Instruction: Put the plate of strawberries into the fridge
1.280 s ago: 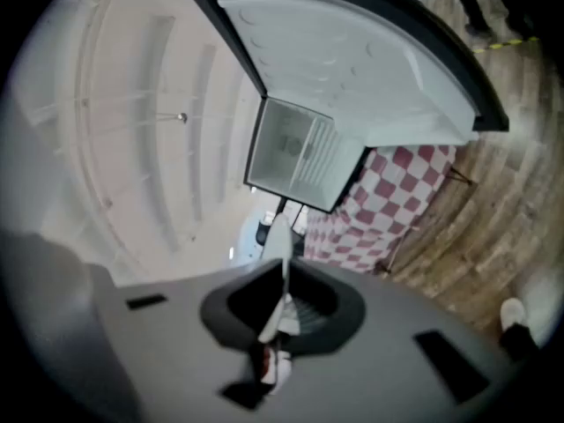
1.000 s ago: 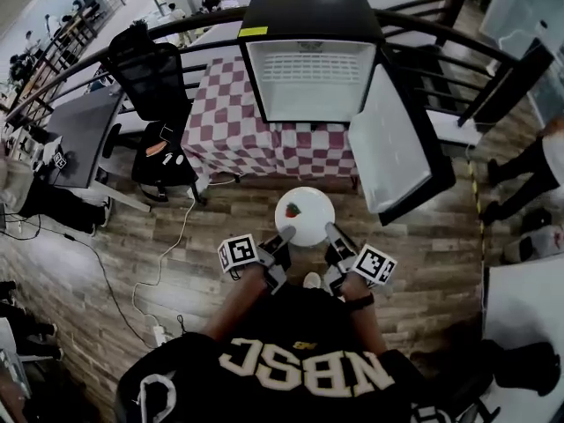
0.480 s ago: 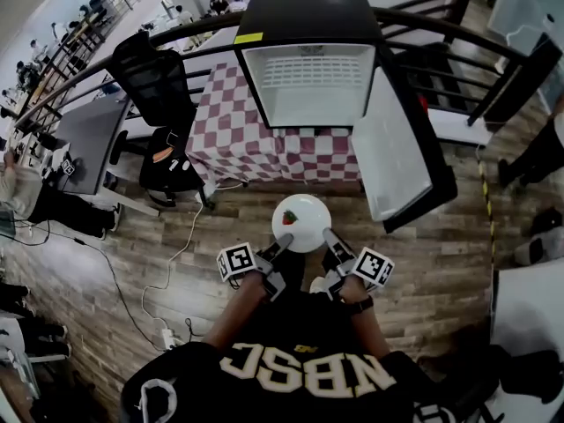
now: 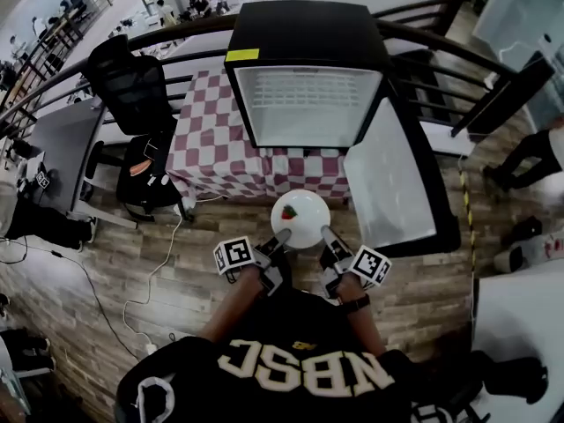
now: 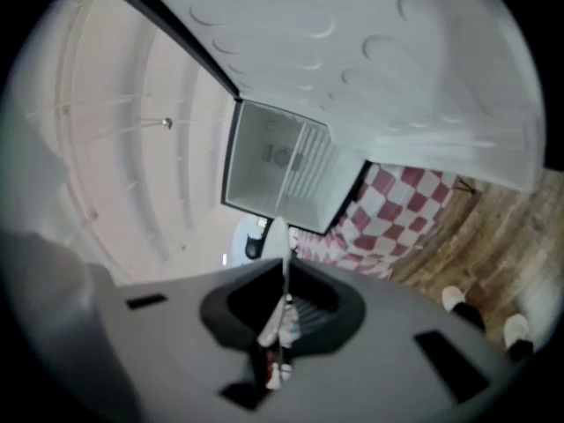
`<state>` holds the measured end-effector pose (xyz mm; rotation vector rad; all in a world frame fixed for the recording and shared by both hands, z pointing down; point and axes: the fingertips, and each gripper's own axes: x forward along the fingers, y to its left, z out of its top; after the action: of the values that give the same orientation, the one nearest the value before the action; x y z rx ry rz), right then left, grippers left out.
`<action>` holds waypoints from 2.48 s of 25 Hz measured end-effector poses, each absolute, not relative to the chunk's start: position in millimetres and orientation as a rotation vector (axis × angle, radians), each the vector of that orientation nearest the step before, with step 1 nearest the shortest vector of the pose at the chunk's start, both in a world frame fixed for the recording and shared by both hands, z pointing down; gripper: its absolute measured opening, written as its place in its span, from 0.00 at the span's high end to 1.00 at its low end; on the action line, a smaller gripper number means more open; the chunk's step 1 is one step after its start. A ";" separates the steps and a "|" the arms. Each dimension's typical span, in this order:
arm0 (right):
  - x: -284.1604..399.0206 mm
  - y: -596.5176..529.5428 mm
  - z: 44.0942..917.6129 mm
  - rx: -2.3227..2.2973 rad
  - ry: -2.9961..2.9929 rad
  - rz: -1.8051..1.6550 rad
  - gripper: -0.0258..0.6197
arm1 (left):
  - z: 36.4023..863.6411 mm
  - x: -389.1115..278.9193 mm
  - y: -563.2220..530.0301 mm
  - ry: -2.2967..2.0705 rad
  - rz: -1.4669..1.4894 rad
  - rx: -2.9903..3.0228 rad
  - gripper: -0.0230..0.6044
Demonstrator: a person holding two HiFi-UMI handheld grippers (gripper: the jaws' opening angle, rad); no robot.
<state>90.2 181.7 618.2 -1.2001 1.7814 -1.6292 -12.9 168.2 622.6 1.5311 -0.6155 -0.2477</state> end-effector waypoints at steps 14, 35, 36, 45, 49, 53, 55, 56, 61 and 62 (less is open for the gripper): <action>56.0 62.5 606.8 -1.260 1.816 -1.609 0.91 | 612.5 -50.0 47.1 -0.598 -0.311 1.492 0.91; 63.8 -25.3 605.6 -1.366 1.748 -1.576 0.91 | 611.2 -41.1 -54.1 -0.507 -0.260 1.523 0.91; 66.5 -32.2 602.3 -1.355 1.752 -1.566 0.91 | 607.0 -38.3 -60.0 -0.513 -0.260 1.531 0.91; 84.2 -91.4 582.4 -1.305 1.801 -1.555 0.91 | 581.7 -23.3 -117.1 -0.560 -0.312 1.577 0.91; 97.4 -108.8 575.8 -1.293 1.817 -1.532 0.91 | 573.0 -9.7 -133.5 -0.548 -0.319 1.587 0.91; 104.7 -124.9 576.1 -1.273 1.811 -1.531 0.91 | 576.9 -1.7 -148.8 -0.556 -0.307 1.577 0.91; 107.7 -132.4 576.9 -1.269 1.811 -1.534 0.91 | 575.3 2.9 -157.0 -0.550 -0.315 1.579 0.91; 109.7 -136.0 577.5 -1.270 1.812 -1.537 0.91 | 575.0 5.2 -160.7 -0.550 -0.317 1.581 0.91; 114.1 -153.2 578.7 -1.258 1.797 -1.550 0.91 | 579.2 9.6 -176.3 -0.575 -0.304 1.576 0.91; 115.5 -156.9 578.3 -1.255 1.800 -1.546 0.91 | 581.3 10.0 -179.2 -0.587 -0.297 1.575 0.91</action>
<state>115.5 -156.9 578.3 -1.2554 1.8005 -1.5456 10.0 -179.2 581.3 1.5746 -0.5868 -0.2971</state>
